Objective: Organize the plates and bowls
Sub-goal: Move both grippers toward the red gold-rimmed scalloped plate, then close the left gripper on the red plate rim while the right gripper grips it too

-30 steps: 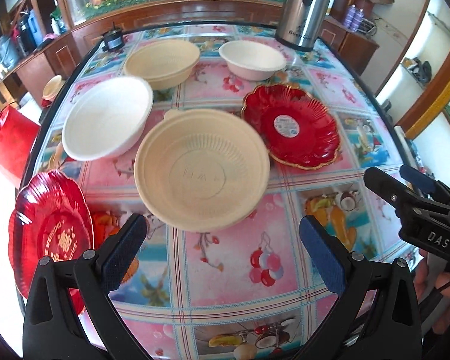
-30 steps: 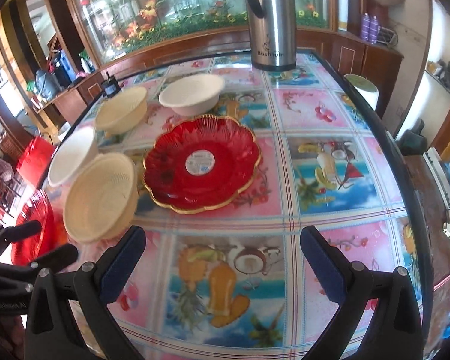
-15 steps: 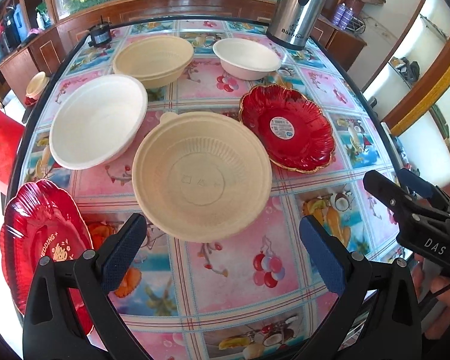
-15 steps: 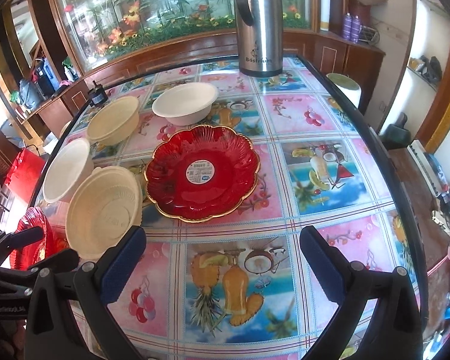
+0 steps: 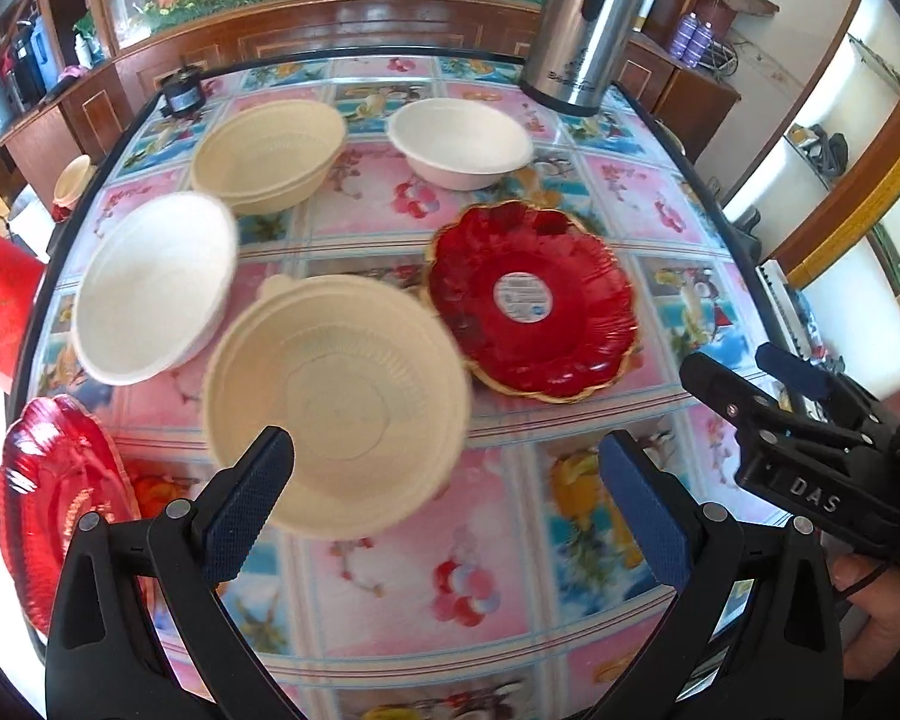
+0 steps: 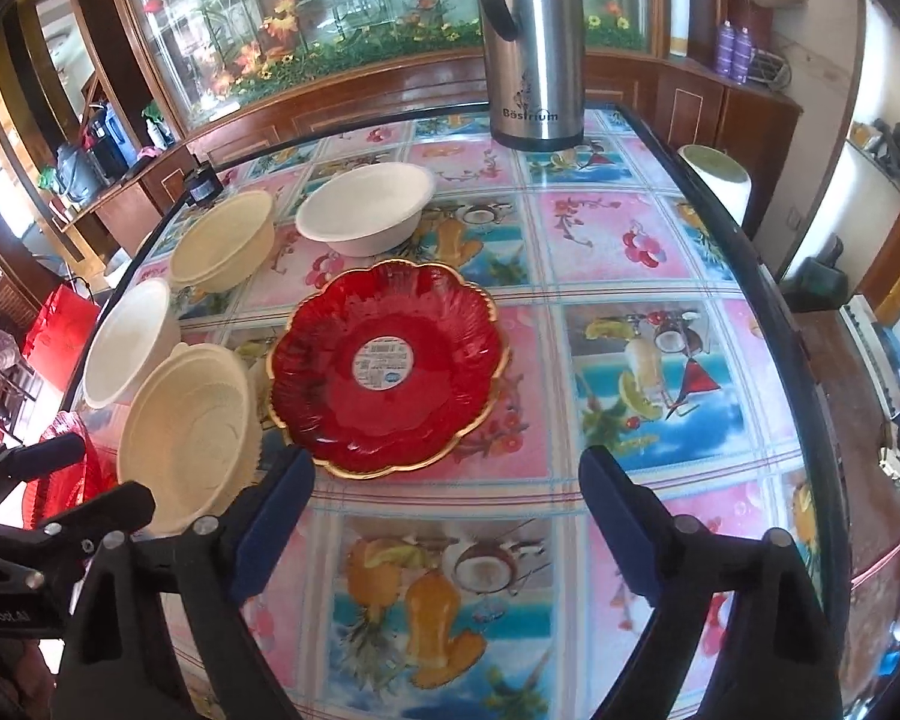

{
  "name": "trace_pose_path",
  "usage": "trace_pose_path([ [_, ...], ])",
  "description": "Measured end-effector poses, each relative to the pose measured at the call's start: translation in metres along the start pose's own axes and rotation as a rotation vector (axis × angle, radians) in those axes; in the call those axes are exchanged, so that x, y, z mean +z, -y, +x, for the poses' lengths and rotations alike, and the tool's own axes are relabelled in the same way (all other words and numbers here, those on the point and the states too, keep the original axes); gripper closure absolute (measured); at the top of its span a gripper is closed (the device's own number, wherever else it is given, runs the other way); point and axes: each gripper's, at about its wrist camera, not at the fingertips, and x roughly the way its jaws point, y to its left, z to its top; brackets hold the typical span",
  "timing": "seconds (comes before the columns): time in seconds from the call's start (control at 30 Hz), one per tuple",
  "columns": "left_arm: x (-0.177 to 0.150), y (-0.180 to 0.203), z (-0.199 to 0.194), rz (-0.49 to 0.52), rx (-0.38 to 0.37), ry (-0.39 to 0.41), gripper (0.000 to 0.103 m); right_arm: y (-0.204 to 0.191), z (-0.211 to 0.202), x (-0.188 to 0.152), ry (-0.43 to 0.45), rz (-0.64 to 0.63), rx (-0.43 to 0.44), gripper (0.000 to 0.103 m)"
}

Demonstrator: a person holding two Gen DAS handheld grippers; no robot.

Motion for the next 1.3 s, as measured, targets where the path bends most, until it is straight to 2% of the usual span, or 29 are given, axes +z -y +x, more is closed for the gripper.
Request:
trace_pose_path([
  [0.23, -0.014, 0.036, 0.032, 0.007, -0.078, -0.072, 0.000, 0.028, 0.005, 0.005, -0.021, -0.006, -0.025, 0.013],
  [0.47, -0.018, 0.046, 0.066, -0.024, -0.055, -0.074, 0.000, 0.044, 0.014, 0.009, -0.058, -0.018, -0.025, 0.013],
  [0.6, -0.013, 0.038, 0.073, -0.042, -0.024, -0.062, 0.000, 0.046, 0.016, 0.009, -0.063, -0.019, -0.018, 0.013],
  [0.73, -0.001, 0.016, 0.071, -0.108, -0.013, -0.058, 0.001, 0.046, 0.019, 0.012, -0.066, -0.031, -0.009, 0.013],
  [0.83, 0.010, 0.013, 0.058, -0.115, -0.016, -0.032, 0.001, 0.045, 0.021, 0.016, -0.063, -0.034, -0.003, 0.013],
  [0.9, 0.019, 0.017, 0.051, -0.101, -0.025, -0.021, 0.000, 0.046, 0.024, 0.018, -0.063, -0.028, 0.004, 0.016],
  [1.0, 0.039, 0.026, 0.051, -0.062, -0.032, -0.025, 0.001, 0.049, 0.029, 0.021, -0.082, -0.009, 0.020, 0.024],
  [1.3, 0.077, 0.030, 0.065, 0.026, 0.010, -0.040, 0.001, 0.053, 0.031, 0.027, -0.086, 0.017, 0.027, 0.025],
])
